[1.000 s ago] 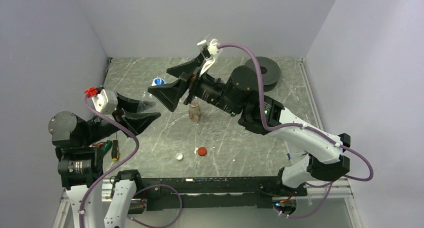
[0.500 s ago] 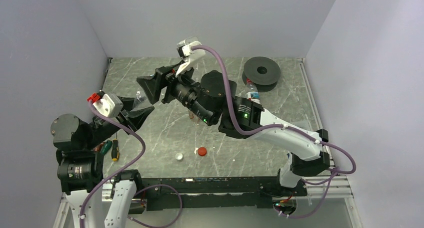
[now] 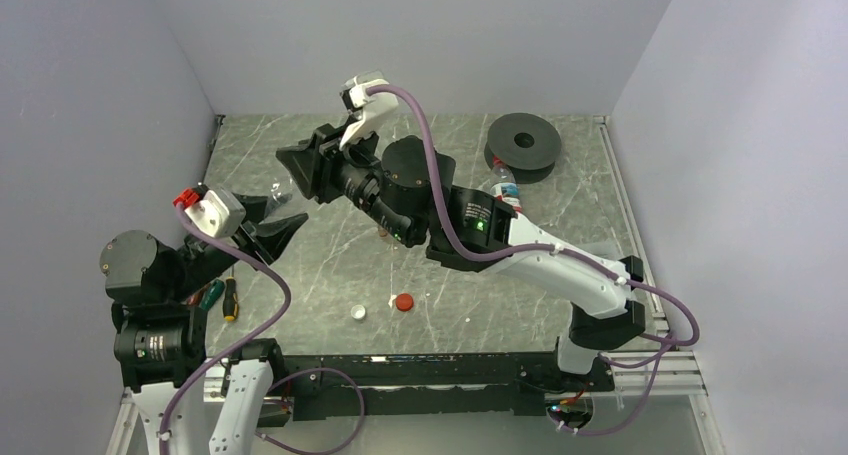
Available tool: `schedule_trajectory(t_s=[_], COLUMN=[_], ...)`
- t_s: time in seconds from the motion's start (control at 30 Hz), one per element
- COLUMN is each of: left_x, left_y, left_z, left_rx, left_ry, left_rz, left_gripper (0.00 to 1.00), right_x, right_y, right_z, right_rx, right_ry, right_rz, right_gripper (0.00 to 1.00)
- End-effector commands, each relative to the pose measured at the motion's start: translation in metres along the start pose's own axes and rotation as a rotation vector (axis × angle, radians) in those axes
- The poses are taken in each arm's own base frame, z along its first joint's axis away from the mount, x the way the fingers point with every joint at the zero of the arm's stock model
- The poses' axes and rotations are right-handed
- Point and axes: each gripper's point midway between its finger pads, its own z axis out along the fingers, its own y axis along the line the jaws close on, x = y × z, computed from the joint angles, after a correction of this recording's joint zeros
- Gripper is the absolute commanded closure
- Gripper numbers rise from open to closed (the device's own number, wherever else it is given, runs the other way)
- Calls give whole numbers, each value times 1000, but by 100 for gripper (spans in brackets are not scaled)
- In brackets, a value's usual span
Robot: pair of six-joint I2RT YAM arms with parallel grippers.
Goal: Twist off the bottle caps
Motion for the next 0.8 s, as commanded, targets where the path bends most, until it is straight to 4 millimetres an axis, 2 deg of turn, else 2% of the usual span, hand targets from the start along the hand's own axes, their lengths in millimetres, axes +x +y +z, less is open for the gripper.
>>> schedule_trajectory(t_s=[0.0, 0.1, 0.13, 0.3, 0.4, 0.53, 0.63, 0.77], left_x=[-9, -11, -12, -23, -30, -38, -40, -39], left_y=[2, -3, -6, -35, -59, -73, -74, -70], left_z=[0, 1, 1, 0, -5, -10, -10, -9], left_rx=[-16, 12, 28, 198, 351, 449, 451, 427], left_ry=[-28, -28, -29, -50, -46, -38, -42, -42], left_rz=[22, -17, -34, -114, -184, -258, -271, -251], left_gripper=[76, 77, 78, 80, 80, 81, 82, 84], right_x=[-22, -27, -31, -43, -49, -50, -44, -41], right_y=[-4, -4, -3, 24, 43, 59, 59, 49], right_z=[-10, -11, -12, -30, -54, -85, -97, -92], right_rx=[1, -28, -52, -372, -620, -882, -964, -911], right_ry=[-40, -49, -56, -57, -59, -43, -38, -44], right_rz=[43, 35, 32, -15, -38, -53, -74, -79], right_gripper=[81, 98, 100, 100, 100, 100, 100, 100])
